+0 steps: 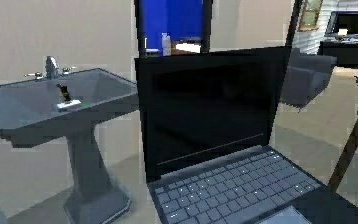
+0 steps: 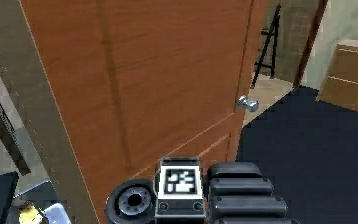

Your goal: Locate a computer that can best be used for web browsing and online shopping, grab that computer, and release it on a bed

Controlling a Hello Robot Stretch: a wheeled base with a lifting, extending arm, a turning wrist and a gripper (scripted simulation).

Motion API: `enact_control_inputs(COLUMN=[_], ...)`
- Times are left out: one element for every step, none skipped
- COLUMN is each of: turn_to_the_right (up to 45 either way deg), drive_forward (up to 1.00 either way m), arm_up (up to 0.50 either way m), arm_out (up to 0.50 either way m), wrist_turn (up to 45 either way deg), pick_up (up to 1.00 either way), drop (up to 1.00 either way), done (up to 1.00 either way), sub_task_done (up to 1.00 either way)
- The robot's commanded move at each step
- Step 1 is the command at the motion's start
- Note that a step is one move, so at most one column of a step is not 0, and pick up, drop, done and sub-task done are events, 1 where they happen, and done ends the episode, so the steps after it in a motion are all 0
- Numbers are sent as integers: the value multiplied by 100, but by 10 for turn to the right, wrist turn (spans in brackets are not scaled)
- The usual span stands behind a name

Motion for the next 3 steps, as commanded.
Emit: enact_control_inputs(turn_to_the_right=[0,210,0], drive_forward=[100,0,5], arm_up=[0,0,0], arm_out=[0,0,0], wrist_turn=[0,0,0], pick_up=[0,0,0], drop=[0,0,0], done=[0,0,0], sub_task_done=[0,0,0])
